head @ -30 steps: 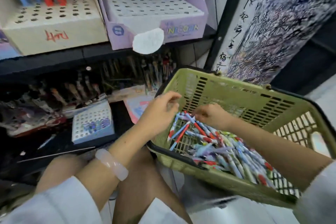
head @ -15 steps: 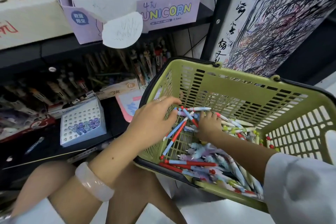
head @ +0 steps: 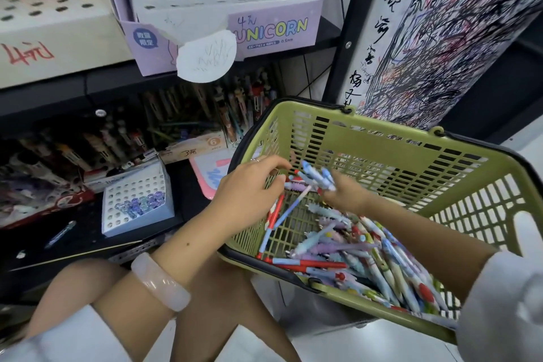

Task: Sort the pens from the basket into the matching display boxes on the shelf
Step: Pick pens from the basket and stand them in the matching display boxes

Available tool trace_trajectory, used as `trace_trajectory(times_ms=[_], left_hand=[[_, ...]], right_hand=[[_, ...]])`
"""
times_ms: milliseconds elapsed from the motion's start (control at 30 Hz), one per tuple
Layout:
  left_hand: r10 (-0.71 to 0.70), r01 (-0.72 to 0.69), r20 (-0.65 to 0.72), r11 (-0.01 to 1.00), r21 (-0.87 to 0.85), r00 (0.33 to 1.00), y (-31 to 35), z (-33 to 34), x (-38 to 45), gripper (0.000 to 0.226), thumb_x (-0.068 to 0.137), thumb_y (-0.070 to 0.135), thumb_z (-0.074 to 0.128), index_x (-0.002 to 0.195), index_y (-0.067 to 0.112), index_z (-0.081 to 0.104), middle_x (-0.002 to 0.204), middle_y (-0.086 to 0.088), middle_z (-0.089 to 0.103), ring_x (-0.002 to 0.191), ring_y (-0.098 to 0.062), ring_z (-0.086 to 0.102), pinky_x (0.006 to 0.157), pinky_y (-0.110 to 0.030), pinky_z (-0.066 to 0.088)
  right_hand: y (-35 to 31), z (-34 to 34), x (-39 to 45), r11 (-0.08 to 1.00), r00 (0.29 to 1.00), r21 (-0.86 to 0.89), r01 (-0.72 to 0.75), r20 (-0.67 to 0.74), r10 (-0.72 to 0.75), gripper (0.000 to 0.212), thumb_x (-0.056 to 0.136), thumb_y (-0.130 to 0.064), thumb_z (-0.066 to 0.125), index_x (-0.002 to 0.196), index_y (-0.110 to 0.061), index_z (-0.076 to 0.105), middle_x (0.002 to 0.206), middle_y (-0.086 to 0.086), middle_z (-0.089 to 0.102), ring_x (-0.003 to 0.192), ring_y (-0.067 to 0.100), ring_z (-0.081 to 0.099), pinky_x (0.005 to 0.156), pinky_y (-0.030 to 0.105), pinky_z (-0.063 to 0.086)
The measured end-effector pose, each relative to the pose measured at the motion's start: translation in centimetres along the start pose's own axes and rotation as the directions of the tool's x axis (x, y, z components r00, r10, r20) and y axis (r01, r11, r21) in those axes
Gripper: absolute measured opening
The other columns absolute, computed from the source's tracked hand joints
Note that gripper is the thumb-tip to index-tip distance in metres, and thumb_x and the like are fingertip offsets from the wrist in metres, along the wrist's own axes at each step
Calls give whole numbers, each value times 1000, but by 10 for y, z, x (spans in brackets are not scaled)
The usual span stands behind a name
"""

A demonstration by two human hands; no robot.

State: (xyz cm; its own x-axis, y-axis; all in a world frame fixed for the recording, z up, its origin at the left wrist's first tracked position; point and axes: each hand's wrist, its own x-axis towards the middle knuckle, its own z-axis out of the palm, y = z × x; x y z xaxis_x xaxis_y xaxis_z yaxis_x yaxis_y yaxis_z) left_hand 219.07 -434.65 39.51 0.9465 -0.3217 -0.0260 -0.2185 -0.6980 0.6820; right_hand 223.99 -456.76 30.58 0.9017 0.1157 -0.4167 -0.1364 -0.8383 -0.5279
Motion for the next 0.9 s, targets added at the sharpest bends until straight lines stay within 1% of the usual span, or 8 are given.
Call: trace_trajectory(times_ms=[67,133,233,333,467,633,767,900], left_hand=[[-17,17,-6,999,-31,1000,3,2,3,24,96,26,43,117,30,55,118,10,59,104,-10,55,90,-36,46],[-77,78,18,981,-178,997,10,6,5,27,95,24,46,121,27,51,119,6,58,97,-7,56,80,-25,48],[-203,304,265,850,-431,943,25,15,5,52,91,36,54,137,26,33,118,10,54,101,-5,52,81,-22,41],[-156,406,397,600,-689,904,39,22,5,51,90,31,58,135,25,34,127,-1,55,113,-16,54,101,-37,41],[-49,403,415,362,-840,909,49,13,5,24,91,13,54,114,19,49,96,-5,66,77,-22,65,77,-37,54],[-67,336,355,520,-785,933,44,0,1,4,93,20,54,94,18,52,60,0,57,44,-7,46,48,-20,38],[23,218,289,602,-769,957,42,-1,-4,22,98,27,44,78,17,45,57,4,33,42,-5,27,42,-15,27],[-1,182,243,666,-724,970,40,-3,-9,29,98,31,42,77,13,50,56,2,36,40,-6,27,40,-15,26]], right_hand=[[-14,-15,-14,961,998,271,57,-21,-53,24,93,-15,49,115,-7,43,80,3,54,58,8,50,47,19,41],[-30,-25,-29,851,992,510,122,-41,-117,12,94,-13,48,104,-8,44,69,3,52,54,11,46,51,22,40],[-57,-34,-48,590,984,792,155,-67,-168,5,95,-7,45,98,-10,48,70,5,54,58,14,49,56,27,45],[-83,-37,-64,374,969,913,163,-77,-234,7,96,-9,44,94,-7,50,72,4,56,60,13,51,58,23,47],[-104,-41,-76,227,951,952,204,-139,-275,11,96,-8,43,94,-5,54,73,2,58,65,12,56,63,21,51],[-114,-50,-80,181,958,956,233,-194,-211,19,97,-17,46,88,-8,59,72,3,65,71,12,62,64,25,53],[-124,-50,-79,59,965,973,225,-214,-153,22,98,-17,43,83,-6,55,73,6,64,72,13,64,70,25,53],[-130,-57,-82,-52,963,966,252,-255,-85,24,99,-17,42,79,-7,53,64,3,57,63,12,61,65,22,53]])
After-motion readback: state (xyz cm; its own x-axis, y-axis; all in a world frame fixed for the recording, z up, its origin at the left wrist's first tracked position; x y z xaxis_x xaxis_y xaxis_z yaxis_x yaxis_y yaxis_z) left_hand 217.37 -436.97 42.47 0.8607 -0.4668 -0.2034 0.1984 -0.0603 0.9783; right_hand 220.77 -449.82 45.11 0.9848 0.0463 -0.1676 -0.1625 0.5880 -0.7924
